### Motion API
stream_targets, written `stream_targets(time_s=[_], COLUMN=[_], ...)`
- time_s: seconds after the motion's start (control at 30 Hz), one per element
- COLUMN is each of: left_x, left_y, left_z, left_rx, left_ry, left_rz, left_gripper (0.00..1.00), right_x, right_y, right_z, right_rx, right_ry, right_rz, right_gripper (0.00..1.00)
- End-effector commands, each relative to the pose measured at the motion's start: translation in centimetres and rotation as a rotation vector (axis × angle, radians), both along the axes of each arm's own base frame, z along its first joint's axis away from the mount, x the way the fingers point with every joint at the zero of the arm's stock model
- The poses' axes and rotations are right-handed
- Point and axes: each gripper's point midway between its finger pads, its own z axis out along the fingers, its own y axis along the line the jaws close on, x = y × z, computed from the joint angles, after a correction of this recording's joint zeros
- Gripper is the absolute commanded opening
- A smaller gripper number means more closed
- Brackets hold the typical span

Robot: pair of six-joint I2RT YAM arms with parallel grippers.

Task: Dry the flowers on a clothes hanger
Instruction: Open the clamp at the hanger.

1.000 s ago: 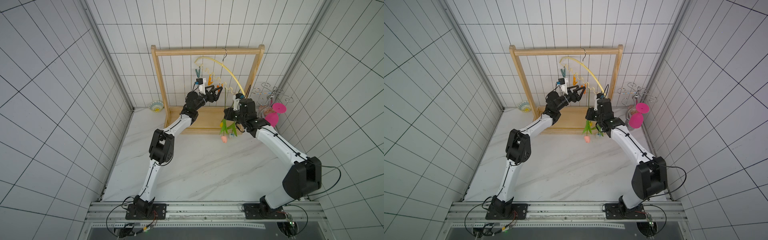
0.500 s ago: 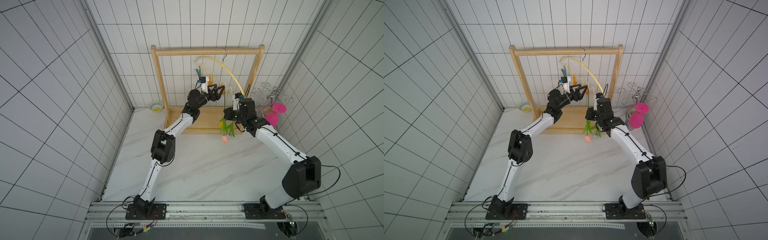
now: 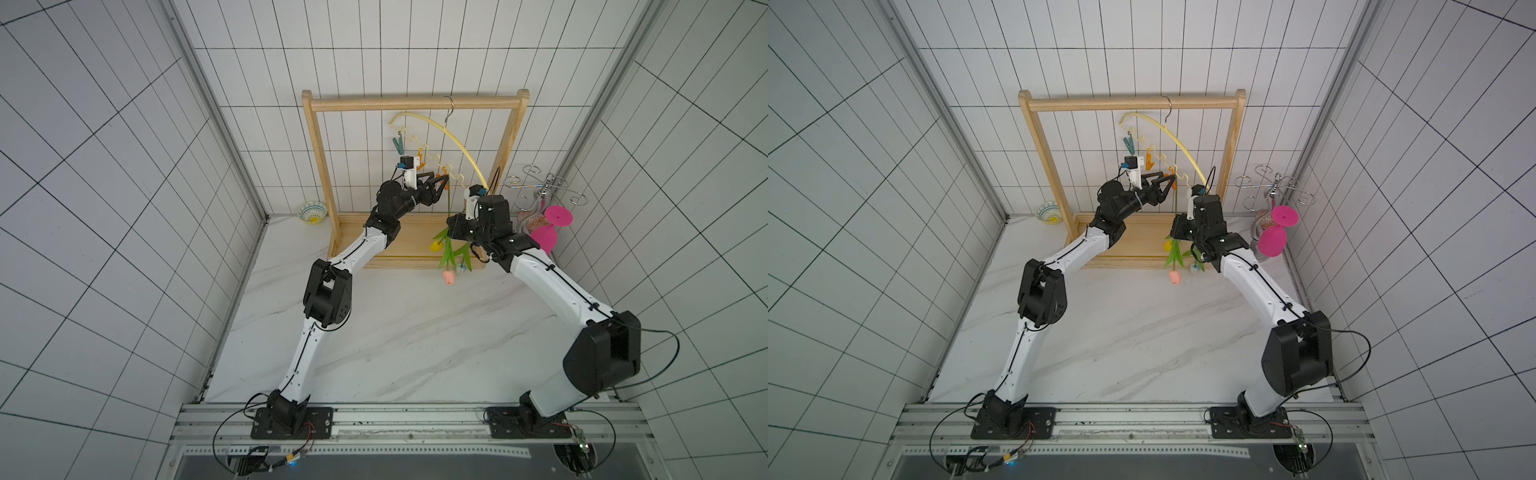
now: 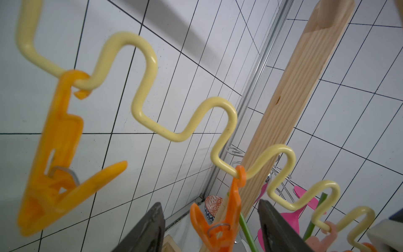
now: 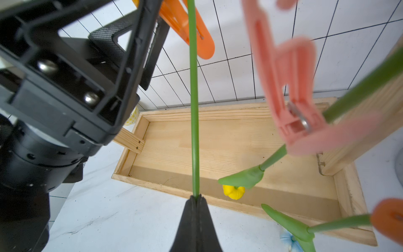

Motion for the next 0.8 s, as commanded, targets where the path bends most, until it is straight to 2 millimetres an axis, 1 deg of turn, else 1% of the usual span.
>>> stream_targets(time_s=[0.0, 0.1, 0.33, 0.43, 0.6, 0.77], left_x=[0.26, 0.32, 0.37, 0.36, 0.41, 0.46], left_y=[-0.70, -0.82, -0.93, -1.20, -1.44, -1.53], left_z=[-0.67, -0.83, -0.06, 0.16, 0.08, -0.07], left_rx=[0.015, 0.016, 0.006, 0.004, 0.008, 0.011], left_ry=[-0.003, -0.004, -0.018, -0.021, -0.018, -0.012], left_rz=[0.002, 0.004, 0.015, 0.016, 0.017, 0.018], left_gripper=[0.68, 0.65, 0.63, 0.59, 0.49, 0.48], right_x=[0.34, 0.32, 0.34, 0.26, 0.17, 0.13], right_y=[0.36, 0.36, 0.49, 0.51, 0.42, 0.32], right_z=[1.83, 1.93, 1.80, 1.85, 2.18, 2.31], right_rx=[0.009, 0.008, 0.009, 0.011, 0.009, 0.008], right_ry=[-0.034, -0.038, -0.032, -0.033, -0.041, -0.044], right_rz=[0.010, 0.010, 0.016, 0.017, 0.015, 0.014], right_gripper=[0.00, 0.00, 0.00, 0.00, 0.00, 0.00])
